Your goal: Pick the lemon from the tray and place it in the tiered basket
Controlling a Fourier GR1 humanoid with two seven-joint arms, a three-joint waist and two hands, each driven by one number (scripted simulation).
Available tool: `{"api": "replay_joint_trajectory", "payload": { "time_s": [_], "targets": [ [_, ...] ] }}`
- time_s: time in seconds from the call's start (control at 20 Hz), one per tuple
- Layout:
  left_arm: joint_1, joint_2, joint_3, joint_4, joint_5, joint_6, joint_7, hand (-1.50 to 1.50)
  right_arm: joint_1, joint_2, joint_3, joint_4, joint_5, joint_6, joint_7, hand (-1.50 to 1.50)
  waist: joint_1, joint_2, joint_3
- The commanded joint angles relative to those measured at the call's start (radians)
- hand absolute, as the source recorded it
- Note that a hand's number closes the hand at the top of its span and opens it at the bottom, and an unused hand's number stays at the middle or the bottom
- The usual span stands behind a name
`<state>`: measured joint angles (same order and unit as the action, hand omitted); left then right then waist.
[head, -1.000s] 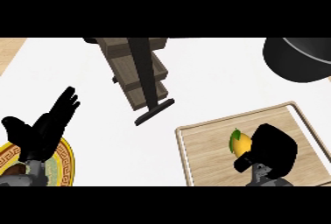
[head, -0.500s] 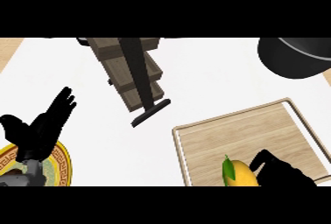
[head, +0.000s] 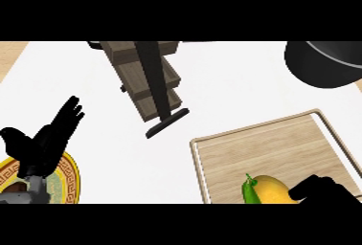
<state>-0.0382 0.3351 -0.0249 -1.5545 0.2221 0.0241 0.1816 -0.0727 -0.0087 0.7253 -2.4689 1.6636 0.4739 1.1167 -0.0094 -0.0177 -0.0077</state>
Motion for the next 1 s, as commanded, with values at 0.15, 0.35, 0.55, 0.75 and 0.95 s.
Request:
{"api": "replay_joint_trajectory", "payload": {
  "time_s": [0.15, 0.35, 0.55, 0.75, 0.95],
  "targets": [
    [-0.014, -0.029, -0.024, 0.002, -0.009, 0.009, 0.007, 0.00, -0.249, 0.008, 0.066, -0.033, 0.025, 0.004, 0.234, 1.50, 0.011, 0.003, -0.001],
    [-0.036, -0.008, -0.011, -0.002, -0.003, -0.008, 0.009, 0.00, -0.328, 0.008, 0.036, 0.036, -0.040, 0.004, 0.263, 1.50, 0.028, 0.008, -0.002],
    [-0.058, 0.004, -0.024, -0.004, -0.011, -0.023, 0.024, 0.00, -0.407, 0.008, -0.024, 0.113, -0.112, -0.029, 0.250, 1.50, 0.054, 0.016, -0.003],
    [-0.057, 0.001, -0.034, -0.005, -0.007, -0.032, 0.037, 0.00, -0.499, 0.008, -0.112, 0.185, -0.169, -0.030, 0.244, 1.50, 0.074, 0.017, -0.002],
    [-0.064, -0.012, -0.040, 0.005, -0.013, -0.031, 0.016, 0.00, -0.603, 0.008, -0.209, 0.296, -0.229, -0.069, 0.254, 1.50, 0.096, 0.024, -0.002]
  ]
}}
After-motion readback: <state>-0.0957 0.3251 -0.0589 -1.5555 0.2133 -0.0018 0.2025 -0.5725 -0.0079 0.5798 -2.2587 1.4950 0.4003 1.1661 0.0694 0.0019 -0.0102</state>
